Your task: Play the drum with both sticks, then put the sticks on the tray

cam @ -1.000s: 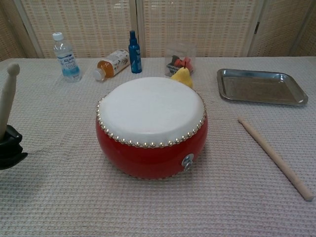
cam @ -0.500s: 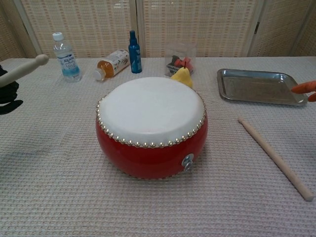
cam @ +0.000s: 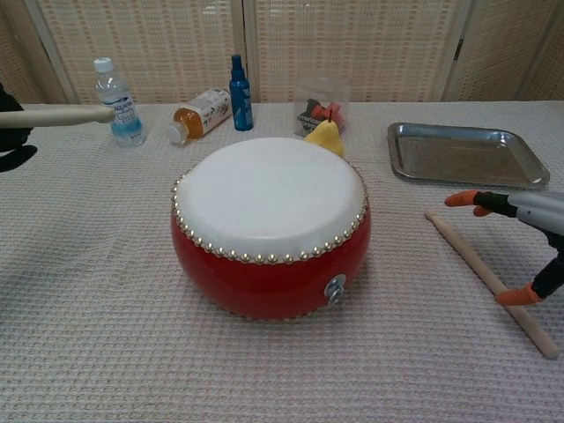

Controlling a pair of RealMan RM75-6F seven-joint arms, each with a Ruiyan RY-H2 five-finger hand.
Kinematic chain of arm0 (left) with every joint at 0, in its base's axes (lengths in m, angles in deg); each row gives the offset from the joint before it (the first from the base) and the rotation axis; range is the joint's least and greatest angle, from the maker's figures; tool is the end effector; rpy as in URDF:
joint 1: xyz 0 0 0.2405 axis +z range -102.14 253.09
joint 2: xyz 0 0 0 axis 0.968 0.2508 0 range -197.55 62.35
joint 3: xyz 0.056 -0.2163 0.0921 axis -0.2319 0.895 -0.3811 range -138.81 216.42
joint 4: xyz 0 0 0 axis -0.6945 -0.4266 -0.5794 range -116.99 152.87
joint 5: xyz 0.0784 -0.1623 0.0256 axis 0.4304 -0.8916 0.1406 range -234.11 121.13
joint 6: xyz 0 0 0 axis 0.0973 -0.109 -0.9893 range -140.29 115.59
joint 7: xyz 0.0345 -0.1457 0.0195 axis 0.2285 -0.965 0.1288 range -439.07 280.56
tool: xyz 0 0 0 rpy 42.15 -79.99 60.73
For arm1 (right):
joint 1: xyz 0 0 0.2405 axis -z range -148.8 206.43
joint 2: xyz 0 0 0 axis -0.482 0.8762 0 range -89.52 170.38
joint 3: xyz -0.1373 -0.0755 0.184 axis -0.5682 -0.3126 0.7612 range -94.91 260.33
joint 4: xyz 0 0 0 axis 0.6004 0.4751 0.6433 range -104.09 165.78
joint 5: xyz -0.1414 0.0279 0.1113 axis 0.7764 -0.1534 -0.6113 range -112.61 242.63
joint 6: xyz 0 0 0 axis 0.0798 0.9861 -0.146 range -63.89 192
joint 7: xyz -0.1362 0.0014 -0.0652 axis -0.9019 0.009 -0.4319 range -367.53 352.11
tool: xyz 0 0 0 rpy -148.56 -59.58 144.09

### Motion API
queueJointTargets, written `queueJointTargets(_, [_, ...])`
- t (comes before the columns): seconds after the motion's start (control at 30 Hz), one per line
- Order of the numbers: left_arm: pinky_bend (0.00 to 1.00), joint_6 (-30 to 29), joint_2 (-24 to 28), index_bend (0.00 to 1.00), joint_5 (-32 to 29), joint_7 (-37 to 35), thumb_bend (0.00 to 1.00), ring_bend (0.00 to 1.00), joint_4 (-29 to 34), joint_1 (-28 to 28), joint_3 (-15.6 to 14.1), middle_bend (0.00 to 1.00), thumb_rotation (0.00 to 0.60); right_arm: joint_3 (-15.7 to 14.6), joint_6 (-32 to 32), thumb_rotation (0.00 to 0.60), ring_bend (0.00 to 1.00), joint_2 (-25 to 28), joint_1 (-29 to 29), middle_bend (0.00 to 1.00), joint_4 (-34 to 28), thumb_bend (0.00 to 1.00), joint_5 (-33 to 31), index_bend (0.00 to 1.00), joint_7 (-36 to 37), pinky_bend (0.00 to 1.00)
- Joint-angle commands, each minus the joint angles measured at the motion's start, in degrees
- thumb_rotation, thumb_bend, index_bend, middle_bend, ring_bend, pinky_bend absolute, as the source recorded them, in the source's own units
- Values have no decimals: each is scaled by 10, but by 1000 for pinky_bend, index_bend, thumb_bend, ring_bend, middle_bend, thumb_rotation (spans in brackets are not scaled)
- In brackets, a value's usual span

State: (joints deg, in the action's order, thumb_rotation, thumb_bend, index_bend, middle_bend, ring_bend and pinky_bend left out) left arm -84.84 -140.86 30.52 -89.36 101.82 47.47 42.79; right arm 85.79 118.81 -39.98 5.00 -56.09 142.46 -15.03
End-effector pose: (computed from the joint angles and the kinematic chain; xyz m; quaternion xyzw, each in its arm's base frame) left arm -0.2111 0.2925 0.1135 -0.6775 -0.3713 -0.4742 0.4222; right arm -0.2405 -0.2533 0.0308 0.7258 -0.4624 0.3054 0.4076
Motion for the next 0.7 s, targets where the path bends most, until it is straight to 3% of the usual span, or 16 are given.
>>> queueJointTargets(0.03, [1000, -5, -4, 1000, 2, 16, 869, 1000, -3, 2, 1, 1000, 600, -7, 2, 600, 0, -13, -1, 0, 17, 139, -4, 0, -11, 0])
queueJointTargets(0.53, [1000, 3, -7, 1000, 2, 13, 870, 1000, -7, 4, 1, 1000, 600, -4, 7, 600, 0, -5, 7, 0, 73, 144, -69, 0, -90, 0])
queueJointTargets(0.7, [1000, 5, -8, 1000, 2, 9, 871, 1000, -9, 5, 1, 1000, 600, 13, -11, 600, 0, 10, 0, 0, 60, 276, -87, 59, -51, 0])
